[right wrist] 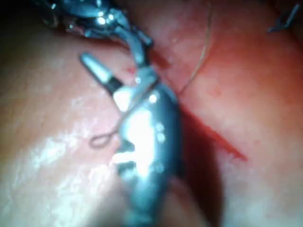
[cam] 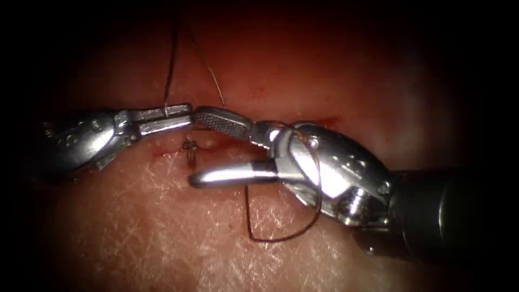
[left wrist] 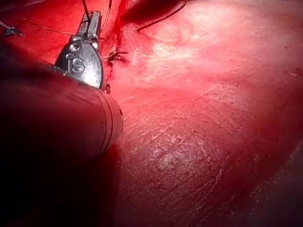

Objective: Wound Closure

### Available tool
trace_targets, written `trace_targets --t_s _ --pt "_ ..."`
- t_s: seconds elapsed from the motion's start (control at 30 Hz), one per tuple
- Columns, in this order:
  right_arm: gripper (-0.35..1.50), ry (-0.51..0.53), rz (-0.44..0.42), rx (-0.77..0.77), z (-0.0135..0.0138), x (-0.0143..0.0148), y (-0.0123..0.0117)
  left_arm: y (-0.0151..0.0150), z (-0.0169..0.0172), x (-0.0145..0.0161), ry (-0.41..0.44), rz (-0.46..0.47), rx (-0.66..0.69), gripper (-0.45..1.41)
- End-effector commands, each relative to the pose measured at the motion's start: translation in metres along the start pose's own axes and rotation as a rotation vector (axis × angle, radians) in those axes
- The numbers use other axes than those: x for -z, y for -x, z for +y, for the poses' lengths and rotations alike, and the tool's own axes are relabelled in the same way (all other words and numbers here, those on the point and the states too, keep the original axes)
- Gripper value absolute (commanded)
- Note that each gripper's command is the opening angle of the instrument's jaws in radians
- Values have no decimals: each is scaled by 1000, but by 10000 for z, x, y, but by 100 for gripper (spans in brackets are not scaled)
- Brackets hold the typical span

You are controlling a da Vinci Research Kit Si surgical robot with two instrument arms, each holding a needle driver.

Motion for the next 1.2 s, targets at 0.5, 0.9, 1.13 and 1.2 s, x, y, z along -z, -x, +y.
trace_targets --t_s 0.5,0.9,1.13,1.2 --pt "62 232 8 -21 39 -8 17 -16 62 -7 41 -9 6 -45" --pt "61 199 -153 22 21 -45 44 -92 43 -28 45 7 28 -45" --pt "56 133 -178 41 6 -50 47 -119 19 -52 51 18 34 -45" --pt "56 122 -183 48 3 -51 48 -121 7 -56 54 23 33 -45"
